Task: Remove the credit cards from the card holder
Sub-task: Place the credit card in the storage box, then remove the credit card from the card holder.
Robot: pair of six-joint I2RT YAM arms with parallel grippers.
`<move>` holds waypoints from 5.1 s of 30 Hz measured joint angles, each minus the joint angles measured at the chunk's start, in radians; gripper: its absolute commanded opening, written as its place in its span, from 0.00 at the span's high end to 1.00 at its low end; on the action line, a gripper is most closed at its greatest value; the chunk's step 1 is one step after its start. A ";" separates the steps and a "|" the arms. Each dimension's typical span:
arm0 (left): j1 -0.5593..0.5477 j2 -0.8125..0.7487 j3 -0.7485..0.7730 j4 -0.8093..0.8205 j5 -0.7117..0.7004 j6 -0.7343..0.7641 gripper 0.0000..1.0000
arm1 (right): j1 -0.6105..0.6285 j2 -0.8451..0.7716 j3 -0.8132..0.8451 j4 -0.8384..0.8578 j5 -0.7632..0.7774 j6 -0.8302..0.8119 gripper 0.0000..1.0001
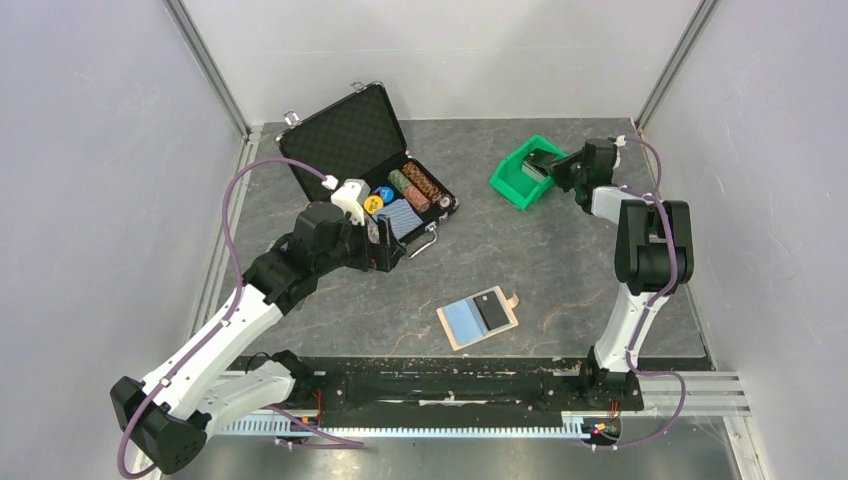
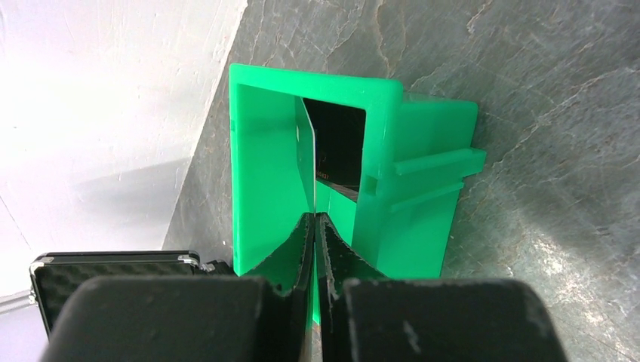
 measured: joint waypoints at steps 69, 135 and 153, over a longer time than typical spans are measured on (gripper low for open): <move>-0.011 0.180 -0.186 0.257 0.451 -0.181 0.04 | 0.530 -0.901 -0.768 -0.428 -0.155 -0.620 0.61; -0.200 0.549 -0.372 0.763 0.412 -0.440 0.44 | 0.601 -0.961 -1.038 -0.091 -0.221 -0.332 0.80; -0.229 0.655 -0.348 0.833 0.419 -0.441 0.54 | 0.617 -0.969 -1.049 -0.087 -0.224 -0.317 0.81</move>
